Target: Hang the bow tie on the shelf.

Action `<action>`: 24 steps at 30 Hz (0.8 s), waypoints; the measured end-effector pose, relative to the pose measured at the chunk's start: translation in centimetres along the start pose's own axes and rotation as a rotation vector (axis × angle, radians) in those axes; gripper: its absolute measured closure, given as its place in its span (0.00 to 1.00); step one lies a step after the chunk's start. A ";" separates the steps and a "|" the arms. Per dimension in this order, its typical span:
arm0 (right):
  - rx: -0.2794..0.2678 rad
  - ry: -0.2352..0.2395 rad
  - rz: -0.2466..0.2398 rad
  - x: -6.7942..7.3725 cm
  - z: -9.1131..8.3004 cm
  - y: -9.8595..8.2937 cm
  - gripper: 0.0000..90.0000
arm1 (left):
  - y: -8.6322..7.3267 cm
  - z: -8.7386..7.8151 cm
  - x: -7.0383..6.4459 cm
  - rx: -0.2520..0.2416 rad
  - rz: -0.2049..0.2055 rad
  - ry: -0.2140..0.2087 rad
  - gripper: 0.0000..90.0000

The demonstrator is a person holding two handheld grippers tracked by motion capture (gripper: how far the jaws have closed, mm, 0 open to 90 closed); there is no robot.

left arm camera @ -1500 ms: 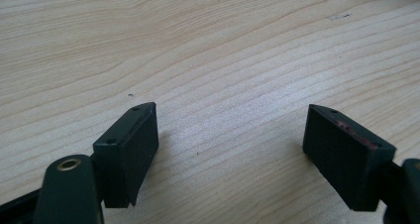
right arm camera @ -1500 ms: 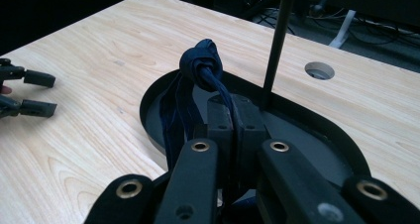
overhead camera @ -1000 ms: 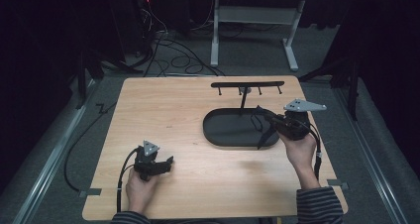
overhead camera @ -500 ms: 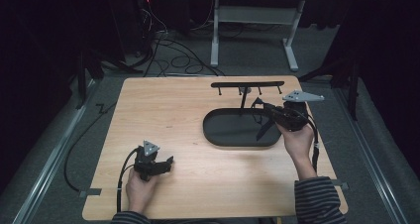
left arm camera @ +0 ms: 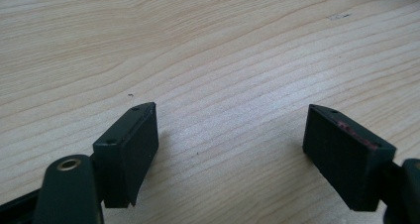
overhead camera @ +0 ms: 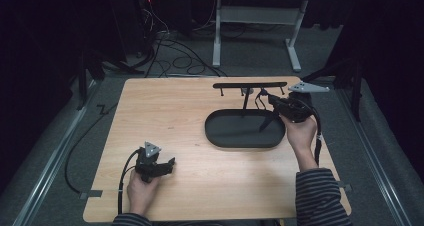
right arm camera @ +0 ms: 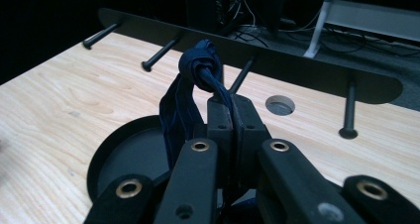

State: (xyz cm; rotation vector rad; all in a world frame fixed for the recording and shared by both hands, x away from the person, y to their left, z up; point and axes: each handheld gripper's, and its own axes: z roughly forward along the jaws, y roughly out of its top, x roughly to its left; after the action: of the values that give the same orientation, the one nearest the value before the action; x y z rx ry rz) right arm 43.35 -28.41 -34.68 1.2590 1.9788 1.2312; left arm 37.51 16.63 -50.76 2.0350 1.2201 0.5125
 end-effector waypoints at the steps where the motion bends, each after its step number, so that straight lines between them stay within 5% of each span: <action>1: 0.001 -0.003 -0.002 -0.1 0.1 0.1 1.00 | 0.0 0.0 0.0 0.000 0.000 0.000 0.24; 12: 0.018 -0.036 -0.011 -0.4 1.7 0.8 0.99 | 0.0 0.0 0.0 0.000 0.000 0.000 0.24; 24: 0.060 -0.088 0.040 -1.8 3.3 0.1 0.97 | 0.0 0.0 0.0 0.000 -0.001 0.000 0.25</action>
State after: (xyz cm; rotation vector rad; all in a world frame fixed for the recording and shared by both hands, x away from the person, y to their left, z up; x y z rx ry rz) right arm 46.76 -28.63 -36.21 1.3652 1.9496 1.1228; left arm 37.51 16.64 -50.76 2.0344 1.2205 0.5119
